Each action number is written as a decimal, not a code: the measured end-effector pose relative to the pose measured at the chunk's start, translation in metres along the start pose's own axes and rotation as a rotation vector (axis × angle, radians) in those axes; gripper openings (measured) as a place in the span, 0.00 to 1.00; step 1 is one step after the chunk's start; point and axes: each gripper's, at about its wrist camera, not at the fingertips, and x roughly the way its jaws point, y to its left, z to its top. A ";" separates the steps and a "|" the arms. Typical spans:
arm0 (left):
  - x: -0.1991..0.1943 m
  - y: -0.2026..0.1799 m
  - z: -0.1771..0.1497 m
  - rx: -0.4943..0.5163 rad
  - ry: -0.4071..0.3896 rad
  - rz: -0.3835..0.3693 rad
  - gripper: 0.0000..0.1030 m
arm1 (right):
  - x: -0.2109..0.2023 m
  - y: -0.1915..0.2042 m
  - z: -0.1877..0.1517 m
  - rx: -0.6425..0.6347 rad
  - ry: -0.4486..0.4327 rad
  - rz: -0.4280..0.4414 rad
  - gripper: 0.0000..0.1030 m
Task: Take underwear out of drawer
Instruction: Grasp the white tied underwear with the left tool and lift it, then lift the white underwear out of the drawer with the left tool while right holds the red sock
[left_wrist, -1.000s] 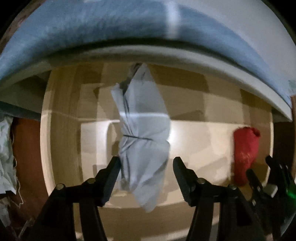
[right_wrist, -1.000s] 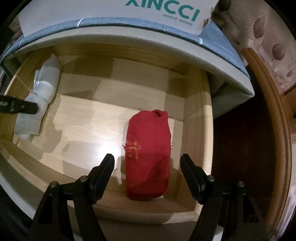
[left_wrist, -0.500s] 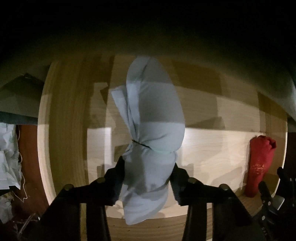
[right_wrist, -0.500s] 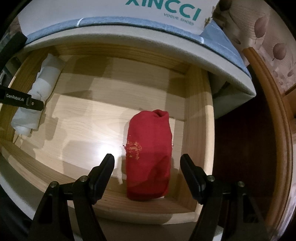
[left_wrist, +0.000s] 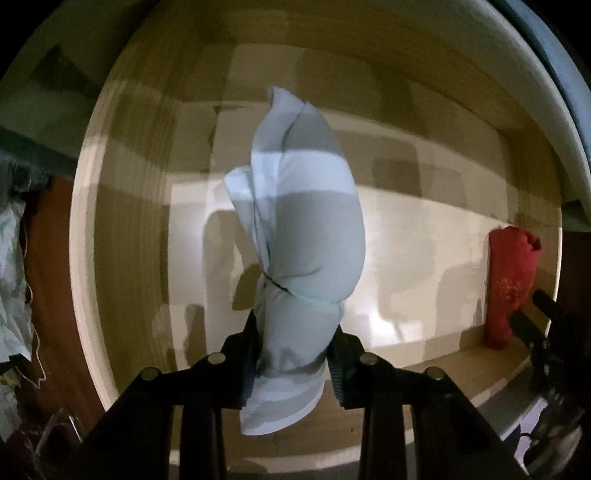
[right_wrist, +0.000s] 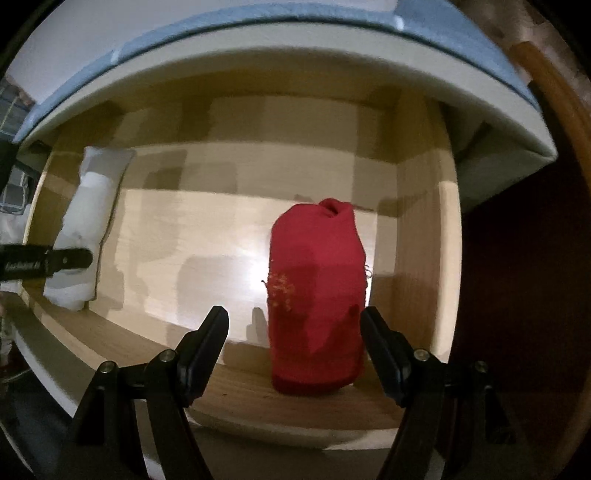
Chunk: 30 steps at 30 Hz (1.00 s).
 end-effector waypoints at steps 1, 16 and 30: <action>0.000 0.001 0.000 -0.004 0.003 -0.004 0.31 | 0.001 -0.001 0.004 0.003 0.017 0.002 0.69; -0.011 0.028 -0.005 -0.030 0.008 -0.036 0.46 | 0.048 0.001 0.039 -0.088 0.161 -0.147 0.74; 0.003 0.019 -0.006 -0.050 0.071 0.042 0.54 | 0.070 0.001 0.030 -0.136 0.231 -0.164 0.57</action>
